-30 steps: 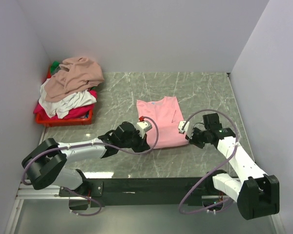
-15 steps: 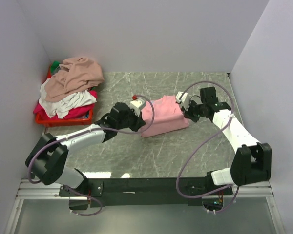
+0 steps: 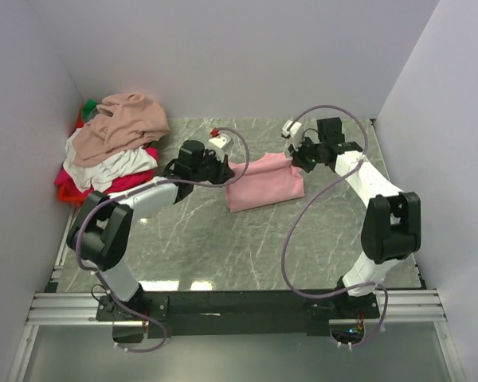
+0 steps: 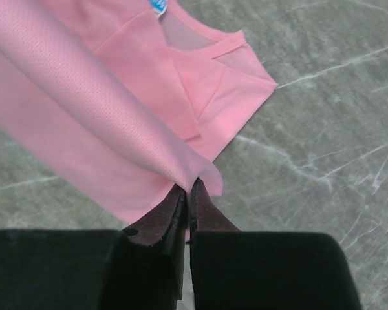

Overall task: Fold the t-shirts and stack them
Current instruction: Fold the tshirt, then neatly place the folded tshirt to the corner

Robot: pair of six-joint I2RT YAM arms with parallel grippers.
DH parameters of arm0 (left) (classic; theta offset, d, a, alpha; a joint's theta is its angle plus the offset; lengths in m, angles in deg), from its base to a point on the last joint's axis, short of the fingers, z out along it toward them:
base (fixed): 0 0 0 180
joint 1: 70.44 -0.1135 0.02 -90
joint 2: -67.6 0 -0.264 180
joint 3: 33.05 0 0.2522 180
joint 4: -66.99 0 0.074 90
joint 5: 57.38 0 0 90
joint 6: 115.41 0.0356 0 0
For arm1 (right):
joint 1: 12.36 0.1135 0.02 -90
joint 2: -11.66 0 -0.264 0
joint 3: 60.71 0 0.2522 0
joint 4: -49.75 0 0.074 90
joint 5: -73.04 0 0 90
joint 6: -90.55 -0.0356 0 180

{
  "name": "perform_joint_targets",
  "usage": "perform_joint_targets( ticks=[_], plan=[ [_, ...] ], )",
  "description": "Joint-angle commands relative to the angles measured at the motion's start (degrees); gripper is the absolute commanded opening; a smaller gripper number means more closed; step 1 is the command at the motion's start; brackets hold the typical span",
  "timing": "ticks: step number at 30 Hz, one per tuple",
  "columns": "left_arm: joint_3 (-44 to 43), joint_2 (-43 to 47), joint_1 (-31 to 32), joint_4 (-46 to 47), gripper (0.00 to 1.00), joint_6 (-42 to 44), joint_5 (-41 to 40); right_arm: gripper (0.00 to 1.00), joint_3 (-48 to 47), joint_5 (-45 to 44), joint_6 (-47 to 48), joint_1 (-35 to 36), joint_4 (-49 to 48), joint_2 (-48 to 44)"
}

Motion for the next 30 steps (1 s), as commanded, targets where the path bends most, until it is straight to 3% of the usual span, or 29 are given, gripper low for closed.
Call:
perform_joint_targets(
  ticks=[1,10,17,25,26,27,28,29,30],
  plan=[
    [-3.7,-2.8,-1.3,2.5,0.00,1.2,2.6,0.00,-5.1,-1.4,-2.9,-0.2,-3.7,2.3],
    [-9.2,-11.4,-5.0,2.1,0.00,-1.9,1.7,0.00,-13.5,-4.0,-5.6,0.6,-3.0,11.7],
    [-9.1,-13.0,-5.8,2.4,0.00,-4.3,-0.3,0.00,-19.0,-7.3,-6.6,2.4,-2.7,18.2],
    [-13.6,-17.0,-6.5,-1.0,0.02,-6.2,-3.4,0.09,-25.2,-12.6,-9.2,3.8,-2.7,24.5],
    [-14.3,-17.4,-6.5,-1.2,0.06,-6.6,-4.1,0.26,-26.0,-13.7,-10.6,4.2,-3.3,25.0],
    [-14.7,-17.9,-6.6,-1.3,0.12,-6.9,-5.0,0.36,-26.1,-17.1,-11.5,4.5,-4.3,25.3],
    [-15.7,-18.5,-6.6,-1.5,0.35,-8.1,-8.1,0.45,-26.2,-18.8,-12.8,4.9,-5.7,25.7],
    [-16.4,-18.6,-6.7,-2.2,0.45,-8.7,-10.4,0.52,-26.9,-20.2,-14.9,5.0,-7.5,26.3],
    [-17.1,-18.5,-6.8,-2.9,0.77,-9.4,-13.1,0.70,-27.1,-23.5,-16.6,5.2,-8.4,26.5]
  ],
)
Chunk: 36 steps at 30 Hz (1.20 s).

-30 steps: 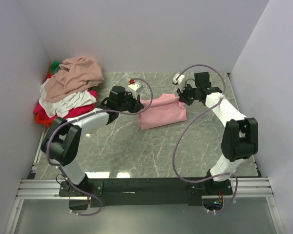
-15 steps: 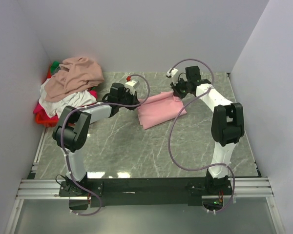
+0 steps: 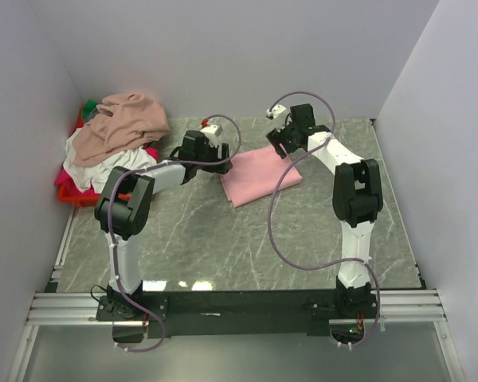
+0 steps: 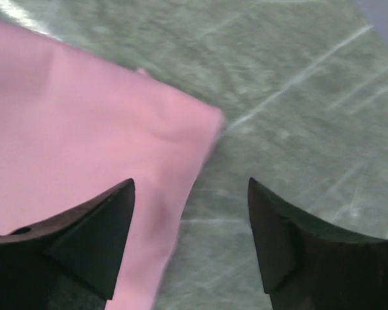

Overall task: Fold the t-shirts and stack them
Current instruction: Neatly place the folded tshirt to the corner

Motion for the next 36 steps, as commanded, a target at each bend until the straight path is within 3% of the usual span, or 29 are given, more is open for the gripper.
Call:
perform_joint_targets(
  ticks=[1,3,4,7,11,14,18,21,24,28,30,32,36],
  plan=[
    [-4.7,0.2,-0.8,-2.2,0.85,-4.7,-13.0,0.80,-3.2,-11.0,-7.4,0.8,-6.6,0.8],
    [-5.2,3.0,-1.2,-2.0,0.92,-5.3,-15.0,0.82,-5.0,-12.9,-12.7,0.5,-7.5,0.8],
    [-4.0,4.5,-1.2,-1.3,0.95,-5.3,-20.2,0.83,-5.4,-13.3,-14.1,0.1,-6.5,0.1],
    [-0.8,11.8,-1.5,-0.4,0.99,-5.1,-22.9,0.83,-5.2,-6.3,-17.9,-3.0,-2.7,-2.1],
    [6.7,20.5,-2.1,-1.4,0.99,-7.1,-14.6,0.83,-0.6,12.5,-17.6,-6.5,5.9,-4.1],
    [12.1,24.1,-2.2,-4.2,0.97,-10.5,-8.4,0.83,0.8,17.7,-18.0,-7.4,10.2,-2.8],
    [18.8,30.2,-2.2,-4.8,0.92,-16.6,-1.3,0.83,-2.6,17.4,-20.2,-7.4,13.6,3.3],
    [22.2,35.7,-2.2,-5.7,0.91,-18.1,-0.2,0.83,-7.6,18.6,-21.3,-7.4,17.9,7.0],
    [25.0,41.2,-2.3,-8.3,0.92,-17.4,-1.6,0.76,-10.2,20.7,-22.1,-7.5,21.7,11.1],
    [28.0,46.2,-2.3,-10.2,0.92,-17.3,-1.8,0.62,-11.8,22.6,-22.4,-7.6,25.8,13.0],
    [29.4,48.5,-2.3,-10.4,0.92,-17.8,-1.5,0.42,-12.2,22.9,-22.3,-7.7,26.8,13.4],
    [30.0,49.9,-2.3,-10.4,0.91,-18.0,-1.5,0.01,-13.8,23.3,-22.2,-8.4,29.5,13.9],
    [30.9,54.7,-2.3,-13.9,0.91,-17.3,-2.6,0.00,-13.6,21.3,-21.8,-11.8,30.2,11.0]
  ],
)
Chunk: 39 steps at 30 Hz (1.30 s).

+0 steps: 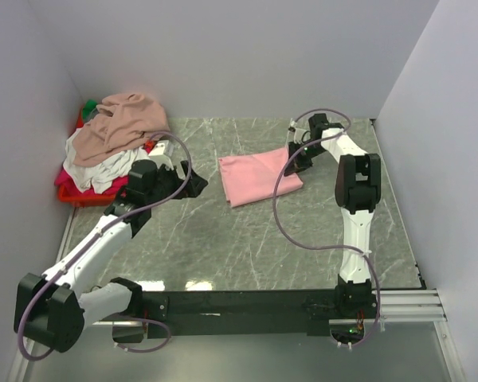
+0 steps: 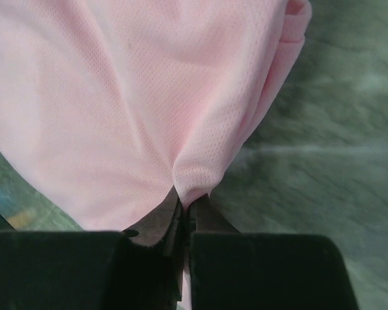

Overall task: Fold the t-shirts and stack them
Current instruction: Neatly place the folded tshirt to the corner

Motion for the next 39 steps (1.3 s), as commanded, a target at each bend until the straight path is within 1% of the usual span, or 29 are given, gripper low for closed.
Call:
perform_joint_targets(
  ticks=[1,2,4,5,8,9,11,12,14,15,17,18,19,20,21,22,26,28,30,31,32,33,35,36,37,38,39],
  plan=[
    [1.1,3.9,0.1,-2.5,0.92,-0.1,0.0,0.00,-1.9,-2.1,1.1,-4.2,3.9,-3.0],
    [1.4,5.3,0.1,-2.6,0.92,0.0,0.2,0.00,-2.2,-4.6,1.8,-6.3,4.4,-3.6],
    [2.4,6.5,0.1,-3.1,0.92,-0.1,0.4,0.00,-3.2,-8.9,4.5,-8.5,6.0,-4.8],
    [2.7,7.7,0.1,-3.0,0.91,-0.2,1.1,0.00,-3.3,-12.4,5.3,-10.7,6.4,-5.1],
    [4.1,9.4,0.1,-2.7,0.91,-0.5,1.9,0.00,-5.7,-19.5,9.0,-15.3,7.9,-5.1],
    [4.6,9.8,0.1,-2.5,0.91,-0.5,2.2,0.00,-6.8,-24.3,9.7,-16.2,7.5,-4.9],
    [5.0,10.4,0.1,-2.2,0.91,-0.3,2.5,0.00,-7.6,-28.3,11.6,-18.8,6.4,-4.7],
    [5.5,10.5,0.1,-2.1,0.92,-0.2,2.5,0.00,-8.5,-32.7,12.1,-19.4,4.9,-4.4],
    [5.6,10.3,0.1,-2.3,0.91,0.4,2.6,0.00,-9.0,-36.5,13.3,-20.4,2.8,-4.3],
    [5.5,10.2,0.1,-2.5,0.91,0.5,2.8,0.00,-9.6,-39.8,13.9,-20.9,0.8,-4.1],
    [5.3,10.0,0.1,-2.7,0.91,0.5,3.2,0.00,-10.2,-42.8,14.5,-21.2,-0.8,-3.7],
    [5.3,10.0,0.1,-2.5,0.91,0.5,3.3,0.05,-10.8,-43.7,14.8,-21.2,-1.5,-3.5],
    [5.5,10.1,0.1,-2.4,0.91,0.5,3.4,0.33,-11.1,-45.0,15.5,-21.1,-2.3,-3.4],
    [5.5,10.2,0.1,-2.3,0.91,0.5,3.4,0.45,-11.3,-45.7,15.7,-21.0,-2.7,-3.6],
    [5.5,10.2,0.1,-2.5,0.91,0.5,3.3,0.53,-11.3,-46.2,16.2,-20.8,-3.8,-3.8],
    [5.4,10.2,0.1,-2.6,0.91,0.5,3.2,0.58,-10.8,-46.9,16.5,-20.4,-4.8,-4.4],
    [5.2,10.2,0.1,-3.0,0.91,0.7,3.0,0.59,-7.0,-50.0,18.4,-18.5,-9.6,-8.7],
    [4.8,10.2,0.1,-3.6,0.91,0.9,2.8,0.60,-4.7,-49.9,19.6,-16.8,-11.1,-10.6],
    [4.0,10.2,0.1,-4.3,0.91,1.4,2.2,0.61,-1.1,-47.8,21.3,-15.3,-12.5,-14.3],
    [3.6,10.4,0.1,-4.9,0.91,1.9,1.9,0.61,0.1,-45.6,22.2,-13.8,-12.5,-15.6],
    [2.9,10.4,0.1,-5.3,0.91,2.2,1.3,0.61,2.3,-40.8,23.4,-13.0,-12.4,-18.1],
    [2.6,10.5,0.1,-5.5,0.91,2.6,1.0,0.58,3.3,-38.2,24.4,-12.2,-12.8,-19.1],
    [1.9,10.5,0.1,-6.1,0.91,3.5,0.4,0.49,4.0,-34.1,24.0,-9.6,-12.8,-19.5],
    [1.7,10.5,0.1,-6.4,0.91,3.8,-0.2,0.32,1.9,-31.0,22.1,-8.7,-11.2,-18.5],
    [1.5,10.5,0.1,-6.5,0.91,4.4,-0.3,0.22,-0.2,-29.9,20.8,-8.1,-9.9,-16.9],
    [1.3,10.5,0.1,-7.2,0.91,4.8,-0.7,0.12,-5.6,-28.2,20.0,-7.1,-8.2,-12.8],
    [1.1,10.6,0.1,-7.6,0.91,4.9,-1.2,0.01,-8.4,-27.4,18.0,-6.6,-5.0,-10.7]
  ],
)
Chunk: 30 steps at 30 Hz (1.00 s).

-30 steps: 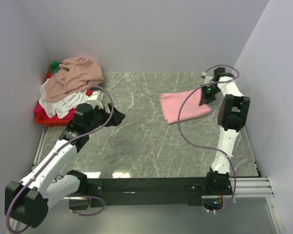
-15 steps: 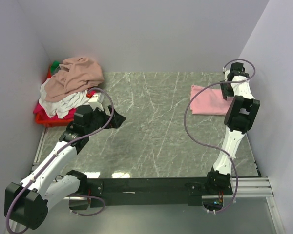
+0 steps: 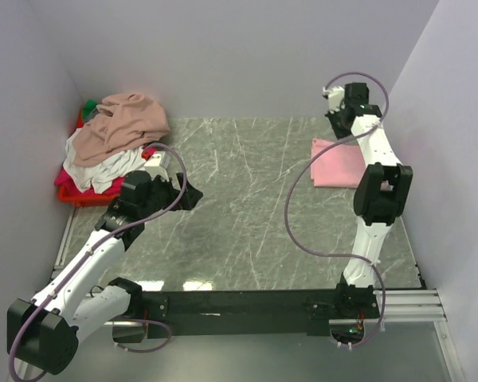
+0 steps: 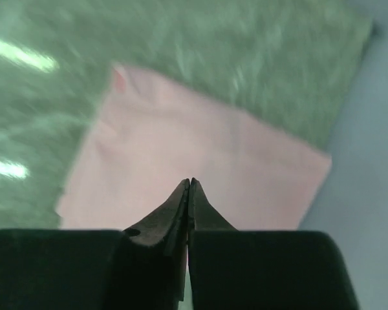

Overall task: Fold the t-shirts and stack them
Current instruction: Neatly place the folded tshirt to the corner

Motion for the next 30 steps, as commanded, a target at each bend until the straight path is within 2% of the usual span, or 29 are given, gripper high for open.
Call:
perform_joint_targets(
  ticks=[1,5,16,30],
  plan=[
    [-3.1,1.3,0.1,-0.9,0.91,2.7,-1.9,0.00,-10.3,8.2,-3.8,2.2,4.4,6.7],
    [-2.2,2.9,0.1,-1.9,0.91,3.3,-2.7,0.00,-17.4,7.6,-6.1,3.7,5.6,13.8],
    [-1.6,2.2,0.1,-1.4,0.91,4.1,-1.9,0.00,-12.8,2.3,-7.1,6.3,0.3,15.4],
    [-1.0,2.1,0.1,-1.4,0.91,4.0,-1.7,0.00,-22.7,-0.3,-6.9,8.0,2.0,24.4]
  ],
)
